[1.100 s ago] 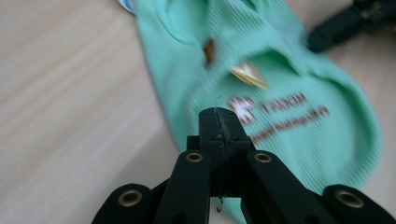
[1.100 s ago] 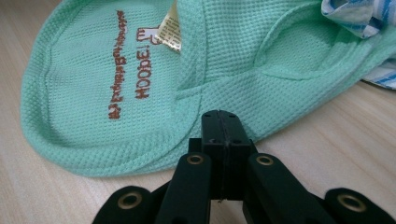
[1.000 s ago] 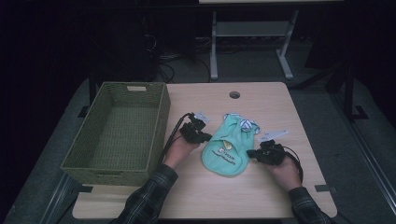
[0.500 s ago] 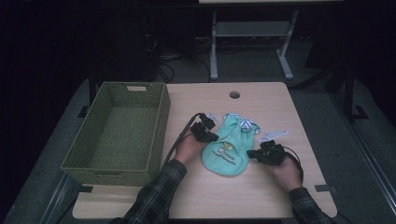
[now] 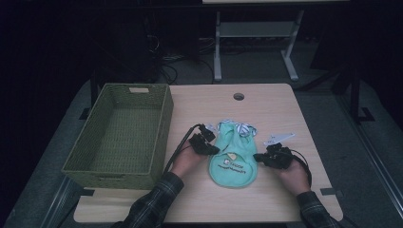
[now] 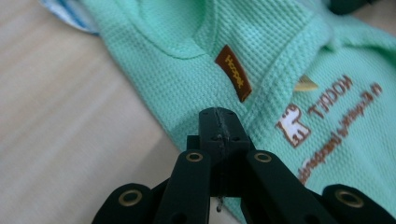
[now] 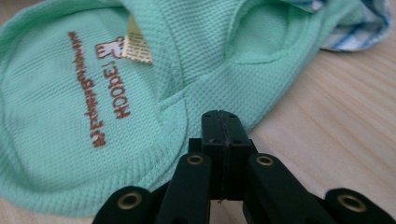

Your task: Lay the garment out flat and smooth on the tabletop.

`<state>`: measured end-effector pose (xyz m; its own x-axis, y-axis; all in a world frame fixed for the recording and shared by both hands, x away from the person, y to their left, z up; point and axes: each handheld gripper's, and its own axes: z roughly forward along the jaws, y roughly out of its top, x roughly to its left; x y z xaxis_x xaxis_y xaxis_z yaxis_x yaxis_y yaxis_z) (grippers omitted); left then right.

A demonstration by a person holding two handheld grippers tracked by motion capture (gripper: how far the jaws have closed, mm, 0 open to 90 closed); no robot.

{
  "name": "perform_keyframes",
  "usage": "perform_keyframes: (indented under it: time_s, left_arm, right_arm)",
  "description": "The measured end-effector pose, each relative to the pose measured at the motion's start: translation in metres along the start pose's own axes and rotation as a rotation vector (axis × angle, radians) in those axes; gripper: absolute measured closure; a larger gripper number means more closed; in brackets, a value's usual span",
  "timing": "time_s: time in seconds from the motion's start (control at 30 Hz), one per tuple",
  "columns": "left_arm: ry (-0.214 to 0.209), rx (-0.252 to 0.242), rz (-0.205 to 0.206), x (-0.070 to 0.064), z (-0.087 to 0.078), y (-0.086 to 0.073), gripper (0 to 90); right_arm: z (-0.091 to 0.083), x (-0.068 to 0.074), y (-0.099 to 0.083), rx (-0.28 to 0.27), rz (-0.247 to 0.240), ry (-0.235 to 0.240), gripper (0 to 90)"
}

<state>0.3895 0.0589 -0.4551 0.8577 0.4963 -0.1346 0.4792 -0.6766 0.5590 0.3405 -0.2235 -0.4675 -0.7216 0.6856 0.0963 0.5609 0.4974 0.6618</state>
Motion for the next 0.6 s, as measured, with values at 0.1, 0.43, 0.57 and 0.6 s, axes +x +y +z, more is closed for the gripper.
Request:
perform_keyframes:
  time_s: [0.1,0.43,0.57,0.6]
  left_arm:
    - [-0.004,0.002,0.014,-0.010,-0.003,-0.006,89.6]
    - [-0.015,0.011,0.061,-0.034,-0.007,-0.018,89.6]
    - [-0.018,-0.009,0.044,-0.036,-0.006,-0.018,89.7]
    - [-0.017,-0.007,0.047,-0.036,-0.006,-0.018,89.7]
  right_arm:
    - [-0.002,0.002,-0.002,0.005,0.004,0.000,89.6]
    - [-0.009,0.008,-0.006,0.015,-0.021,0.013,86.7]
    - [-0.015,0.004,0.004,-0.020,-0.014,0.006,86.1]
    - [-0.017,0.002,0.007,-0.028,-0.008,0.003,86.1]
